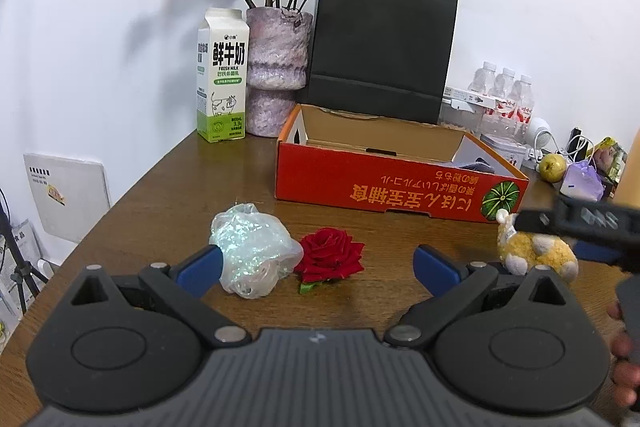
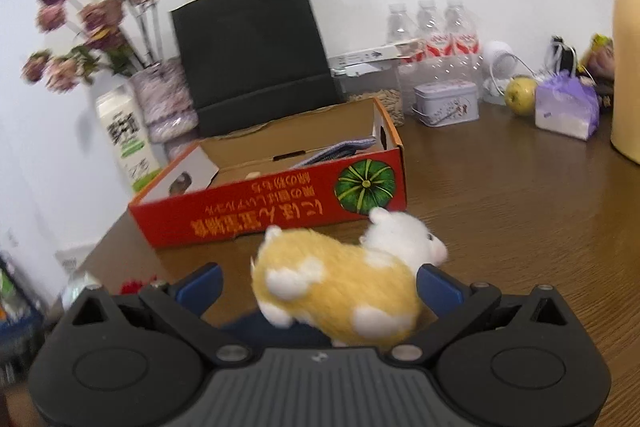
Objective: Organize objects
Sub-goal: 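Grasp the plush sheep with the right gripper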
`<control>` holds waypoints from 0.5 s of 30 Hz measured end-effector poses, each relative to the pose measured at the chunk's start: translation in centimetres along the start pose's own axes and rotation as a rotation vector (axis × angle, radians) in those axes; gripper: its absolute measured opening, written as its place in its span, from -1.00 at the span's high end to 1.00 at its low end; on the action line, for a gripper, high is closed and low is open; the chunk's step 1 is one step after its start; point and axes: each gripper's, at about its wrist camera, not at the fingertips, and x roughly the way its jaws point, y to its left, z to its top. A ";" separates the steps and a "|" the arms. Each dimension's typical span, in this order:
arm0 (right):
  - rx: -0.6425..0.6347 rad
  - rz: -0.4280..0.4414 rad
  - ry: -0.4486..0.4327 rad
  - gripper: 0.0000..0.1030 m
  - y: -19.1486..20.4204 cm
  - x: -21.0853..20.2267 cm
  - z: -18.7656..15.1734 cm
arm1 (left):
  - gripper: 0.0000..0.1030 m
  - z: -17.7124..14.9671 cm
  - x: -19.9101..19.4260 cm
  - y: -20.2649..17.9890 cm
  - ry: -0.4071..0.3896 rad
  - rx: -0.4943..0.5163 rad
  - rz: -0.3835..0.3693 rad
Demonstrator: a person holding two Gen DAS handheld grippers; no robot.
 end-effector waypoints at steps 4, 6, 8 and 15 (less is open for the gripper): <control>0.049 -0.125 -0.015 -1.00 0.7 1.7 0.8 | -1.00 -0.1 -0.1 0.2 0.003 -0.004 -0.012; 0.084 -0.170 -0.004 -1.00 0.2 2.4 0.8 | -1.00 -0.1 -0.2 0.3 0.004 -0.009 -0.018; 0.110 -0.178 0.012 -1.00 -0.4 2.9 0.7 | -1.00 0.0 -0.3 0.3 0.003 -0.011 -0.020; 0.175 -0.098 0.059 -0.97 -2.5 3.9 0.5 | -1.00 -0.1 -0.1 0.6 0.009 -0.029 -0.009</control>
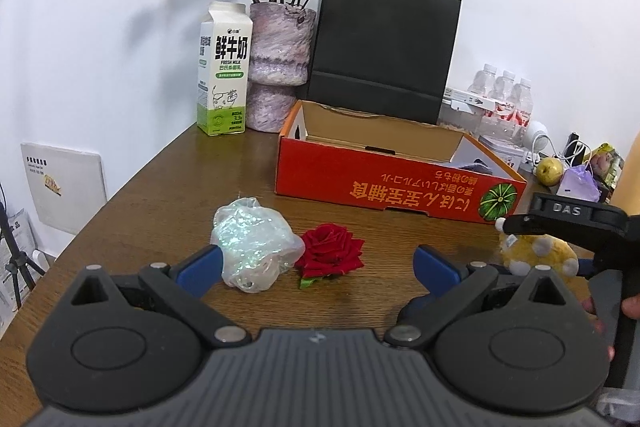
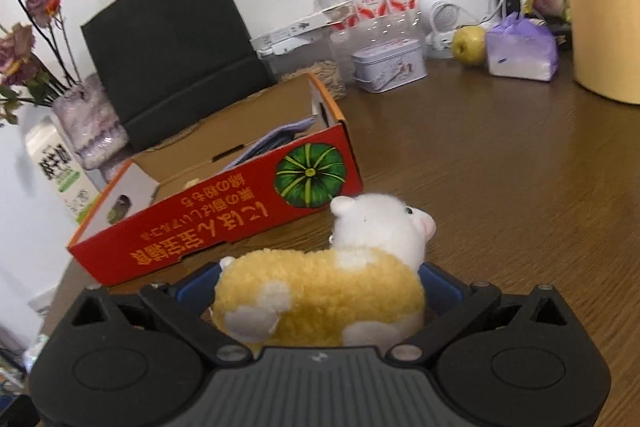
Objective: Organize objects
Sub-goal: 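Grasp the plush sheep with the right gripper, then grasp the iridescent plastic bag with the left gripper while the right gripper holds the sheep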
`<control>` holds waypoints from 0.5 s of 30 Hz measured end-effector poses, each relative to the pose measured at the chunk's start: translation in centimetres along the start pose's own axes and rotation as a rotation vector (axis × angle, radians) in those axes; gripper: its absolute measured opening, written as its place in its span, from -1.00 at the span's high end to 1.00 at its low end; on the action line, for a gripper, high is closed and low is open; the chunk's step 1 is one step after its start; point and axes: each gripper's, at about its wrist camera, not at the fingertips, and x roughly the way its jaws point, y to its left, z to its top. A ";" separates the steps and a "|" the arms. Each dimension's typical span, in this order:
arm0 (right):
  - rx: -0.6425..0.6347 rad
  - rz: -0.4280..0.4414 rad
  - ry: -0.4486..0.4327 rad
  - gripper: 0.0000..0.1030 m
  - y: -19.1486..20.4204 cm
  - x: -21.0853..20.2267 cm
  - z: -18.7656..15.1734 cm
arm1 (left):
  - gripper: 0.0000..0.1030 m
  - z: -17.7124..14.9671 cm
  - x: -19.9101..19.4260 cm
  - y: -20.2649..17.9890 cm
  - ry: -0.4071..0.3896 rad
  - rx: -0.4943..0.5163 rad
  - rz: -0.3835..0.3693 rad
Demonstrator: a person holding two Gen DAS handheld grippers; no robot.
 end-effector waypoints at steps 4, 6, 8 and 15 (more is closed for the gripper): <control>-0.013 0.054 -0.001 -0.85 -0.7 -0.3 0.1 | -1.00 0.0 0.3 0.3 0.007 -0.010 0.007; -0.024 0.074 -0.012 -0.81 -0.9 -0.6 0.1 | -1.00 -0.1 0.4 0.4 0.009 -0.012 0.012; -0.040 0.089 -0.029 -0.79 -1.0 -1.1 0.1 | -1.00 -0.1 0.5 0.5 0.008 -0.015 0.017; -0.211 0.156 -0.207 -0.79 -1.1 -5.6 -0.6 | -1.00 -0.2 0.6 0.8 0.008 -0.023 0.035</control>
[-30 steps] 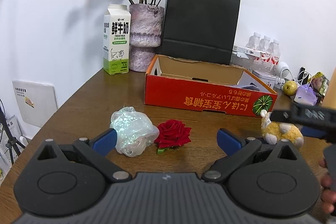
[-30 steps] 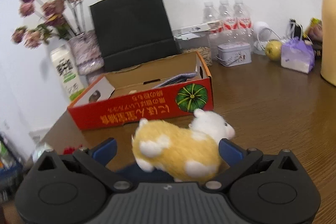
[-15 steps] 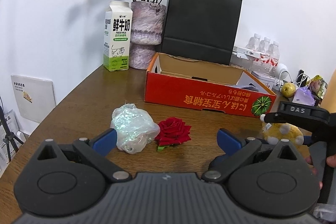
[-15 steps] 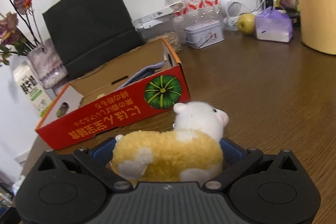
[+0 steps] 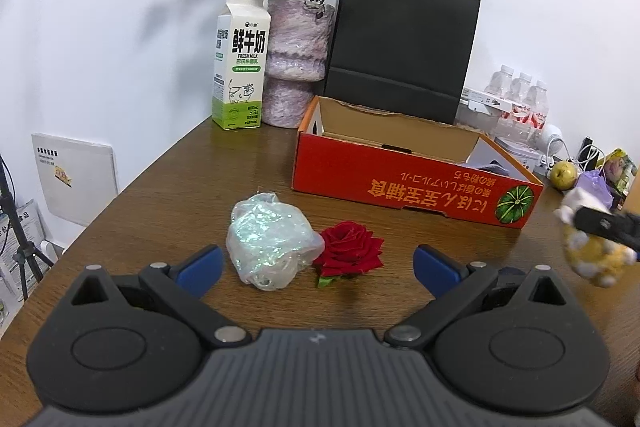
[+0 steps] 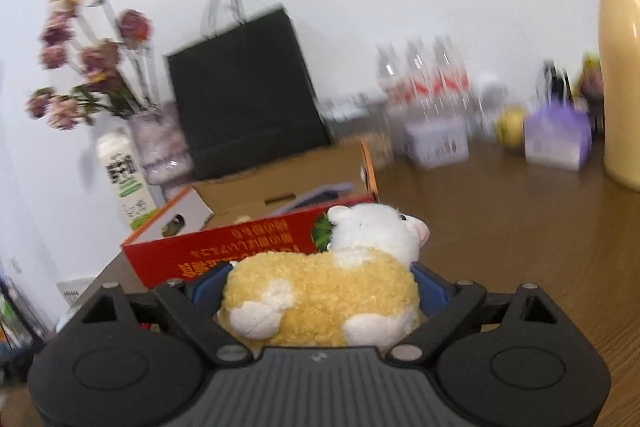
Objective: Organize objects
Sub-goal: 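Grasp the iridescent plastic bag with the left gripper while the right gripper holds the sheep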
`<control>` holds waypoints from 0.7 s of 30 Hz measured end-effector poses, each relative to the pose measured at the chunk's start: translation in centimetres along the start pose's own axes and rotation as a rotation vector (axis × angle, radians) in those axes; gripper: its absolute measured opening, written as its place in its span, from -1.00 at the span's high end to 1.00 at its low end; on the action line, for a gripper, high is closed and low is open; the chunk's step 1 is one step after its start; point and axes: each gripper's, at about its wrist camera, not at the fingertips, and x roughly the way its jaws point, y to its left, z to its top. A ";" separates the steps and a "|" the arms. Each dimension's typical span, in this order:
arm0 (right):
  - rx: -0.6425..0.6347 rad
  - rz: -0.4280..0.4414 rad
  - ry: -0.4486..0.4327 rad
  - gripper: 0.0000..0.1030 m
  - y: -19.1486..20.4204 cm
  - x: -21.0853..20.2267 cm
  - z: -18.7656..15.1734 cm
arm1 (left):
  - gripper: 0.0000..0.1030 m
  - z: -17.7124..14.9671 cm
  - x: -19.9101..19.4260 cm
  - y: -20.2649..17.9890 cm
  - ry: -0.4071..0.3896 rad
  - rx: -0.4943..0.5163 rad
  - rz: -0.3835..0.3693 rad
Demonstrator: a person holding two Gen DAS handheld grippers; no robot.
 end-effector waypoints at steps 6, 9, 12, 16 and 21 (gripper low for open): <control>-0.195 0.006 -0.043 -0.79 -0.1 -3.7 -1.8 | -1.00 -0.5 -0.3 -0.3 0.001 0.019 0.013; -0.239 0.013 -0.055 -0.79 -0.3 -5.1 -2.3 | -1.00 -0.8 -0.4 -0.4 0.000 0.024 0.020; -0.263 0.016 -0.057 -0.79 -0.4 -5.7 -2.6 | -1.00 -1.0 -0.6 -0.3 0.002 0.025 0.030; -0.269 0.024 -0.048 -0.79 -0.5 -5.7 -2.8 | -1.00 -1.3 -0.9 -0.1 0.009 0.022 0.039; -0.305 0.038 -0.056 -0.80 0.0 -6.0 -3.3 | -1.00 -1.3 -2.3 0.6 -0.013 0.012 0.051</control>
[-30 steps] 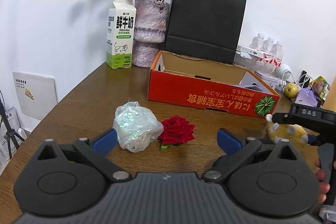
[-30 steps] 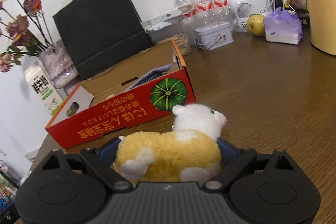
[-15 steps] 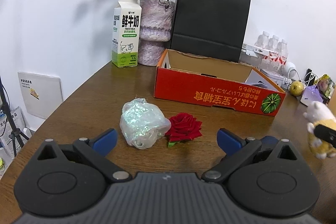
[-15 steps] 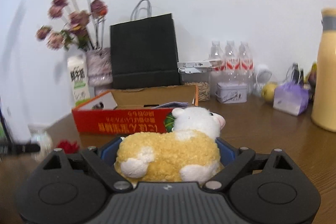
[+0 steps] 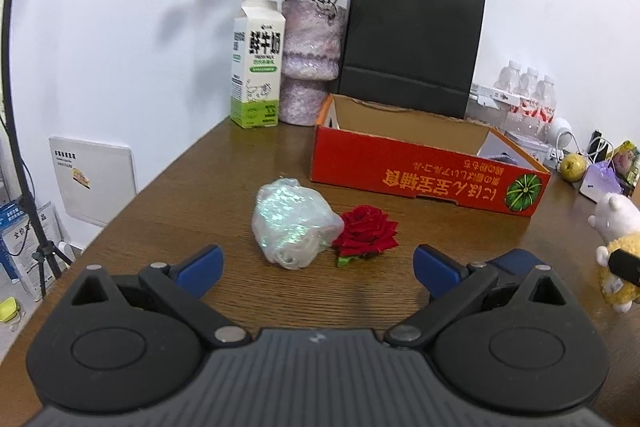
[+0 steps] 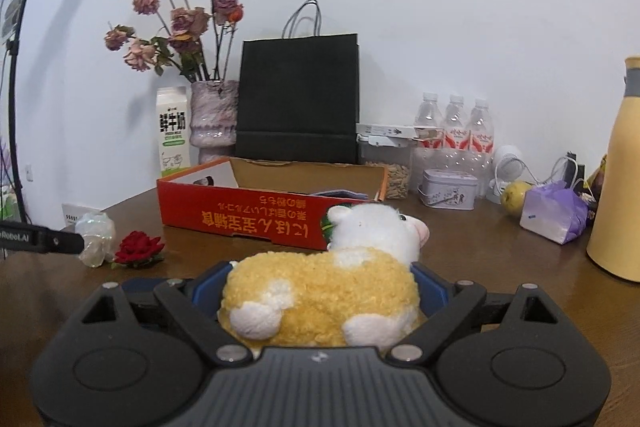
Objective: Organize objects
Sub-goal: 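Grasp the iridescent plastic bag with the left gripper while the right gripper holds the sheep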
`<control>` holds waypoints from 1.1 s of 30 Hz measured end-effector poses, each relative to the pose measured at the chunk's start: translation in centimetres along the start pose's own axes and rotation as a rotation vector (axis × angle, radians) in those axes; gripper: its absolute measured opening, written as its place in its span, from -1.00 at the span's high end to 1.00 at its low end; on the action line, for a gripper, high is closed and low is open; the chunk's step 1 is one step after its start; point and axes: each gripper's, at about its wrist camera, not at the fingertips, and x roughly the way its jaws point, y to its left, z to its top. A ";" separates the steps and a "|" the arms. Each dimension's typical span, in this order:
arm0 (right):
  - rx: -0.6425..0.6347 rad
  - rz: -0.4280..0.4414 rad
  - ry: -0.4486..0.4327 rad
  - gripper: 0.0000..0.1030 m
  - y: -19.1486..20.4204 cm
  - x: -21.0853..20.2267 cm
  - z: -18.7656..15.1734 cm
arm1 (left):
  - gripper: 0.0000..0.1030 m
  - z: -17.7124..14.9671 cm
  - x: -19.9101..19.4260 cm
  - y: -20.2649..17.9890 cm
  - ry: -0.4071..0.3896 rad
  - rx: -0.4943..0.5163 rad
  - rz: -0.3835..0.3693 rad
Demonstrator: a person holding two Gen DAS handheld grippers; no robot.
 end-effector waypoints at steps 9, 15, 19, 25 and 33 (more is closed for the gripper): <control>0.007 0.005 -0.006 -0.80 0.0 0.0 0.0 | -1.00 1.0 1.4 1.9 0.048 0.092 0.060; 0.008 -0.008 0.001 -0.80 -0.1 0.3 -0.1 | -1.00 2.5 5.8 2.3 0.092 0.074 0.046; 0.006 -0.017 0.008 -0.80 -0.1 0.6 -0.1 | -1.00 2.5 7.6 2.4 0.103 0.016 0.015; -0.013 -0.012 0.028 -0.80 0.1 1.2 -0.2 | -0.81 2.7 8.3 2.3 0.111 -0.017 -0.055; -0.026 -0.020 0.017 -0.80 0.4 0.9 -0.2 | 0.26 2.2 6.4 3.1 0.083 -0.111 -0.075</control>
